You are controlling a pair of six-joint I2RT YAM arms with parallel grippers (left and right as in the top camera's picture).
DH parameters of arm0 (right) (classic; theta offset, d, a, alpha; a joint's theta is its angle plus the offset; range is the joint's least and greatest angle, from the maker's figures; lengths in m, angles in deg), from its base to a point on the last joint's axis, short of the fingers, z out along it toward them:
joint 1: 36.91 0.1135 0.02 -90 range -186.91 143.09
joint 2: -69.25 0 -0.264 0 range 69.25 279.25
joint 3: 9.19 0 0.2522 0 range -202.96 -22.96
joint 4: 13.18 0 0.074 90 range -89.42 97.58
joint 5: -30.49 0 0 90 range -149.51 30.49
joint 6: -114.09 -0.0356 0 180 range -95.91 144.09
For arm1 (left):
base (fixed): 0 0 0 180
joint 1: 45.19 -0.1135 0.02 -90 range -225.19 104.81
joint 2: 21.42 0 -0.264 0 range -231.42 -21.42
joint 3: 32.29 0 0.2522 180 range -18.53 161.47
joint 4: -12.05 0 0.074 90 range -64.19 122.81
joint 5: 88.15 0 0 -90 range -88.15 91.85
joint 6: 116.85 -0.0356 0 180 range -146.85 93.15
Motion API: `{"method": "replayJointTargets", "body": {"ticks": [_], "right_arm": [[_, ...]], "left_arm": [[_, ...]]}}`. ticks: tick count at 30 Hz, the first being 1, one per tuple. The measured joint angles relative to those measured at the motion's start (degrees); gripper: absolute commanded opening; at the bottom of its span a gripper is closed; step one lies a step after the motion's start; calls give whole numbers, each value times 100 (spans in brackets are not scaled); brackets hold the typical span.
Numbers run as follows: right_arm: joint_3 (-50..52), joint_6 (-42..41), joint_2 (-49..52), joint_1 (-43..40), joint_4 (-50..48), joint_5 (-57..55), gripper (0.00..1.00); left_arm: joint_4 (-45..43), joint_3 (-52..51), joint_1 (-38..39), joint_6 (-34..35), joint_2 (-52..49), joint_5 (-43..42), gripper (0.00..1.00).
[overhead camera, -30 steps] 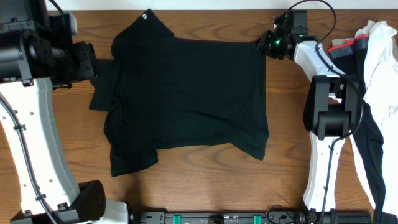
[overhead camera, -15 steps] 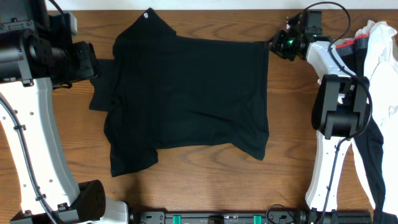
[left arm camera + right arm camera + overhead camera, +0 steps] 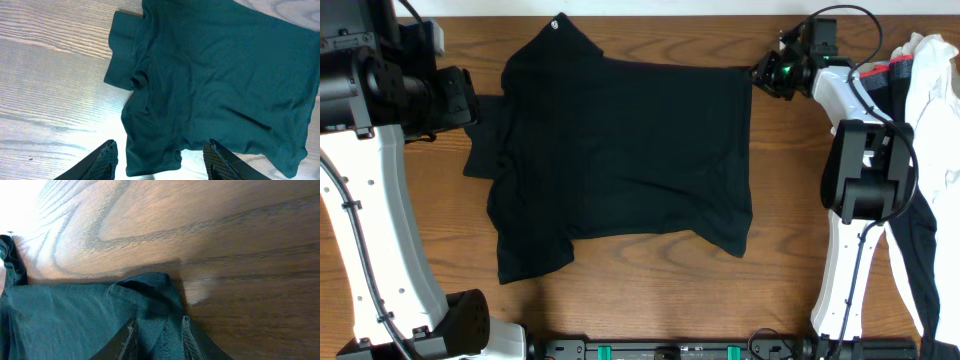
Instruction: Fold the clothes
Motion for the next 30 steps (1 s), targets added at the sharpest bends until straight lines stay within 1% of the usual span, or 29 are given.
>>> {"method": "replayJointTargets", "body": {"ticks": [7, 11, 12, 14, 15, 17, 19, 24, 30], "right_arm": [[0, 2, 0, 101, 0, 4, 24], [0, 2, 0, 101, -4, -2, 20], [0, 2, 0, 98, -11, -7, 21], [0, 2, 0, 101, -31, -20, 34], [0, 37, 0, 101, -37, -22, 34], [0, 66, 0, 98, -48, -17, 29], [0, 125, 0, 92, -92, 28, 27], [0, 175, 2, 42, -280, 352, 29], [-2, 184, 2, 20, -129, 466, 29]], "left_arm": [[0, 0, 0, 0, 0, 0, 58], [0, 0, 0, 0, 0, 0, 58], [0, 0, 0, -2, 0, 0, 57], [0, 0, 0, 0, 0, 0, 57], [0, 0, 0, 0, 0, 0, 57], [0, 0, 0, -2, 0, 0, 58], [0, 0, 0, 0, 0, 0, 57], [0, 0, 0, 0, 0, 0, 57], [0, 0, 0, 0, 0, 0, 58]]}}
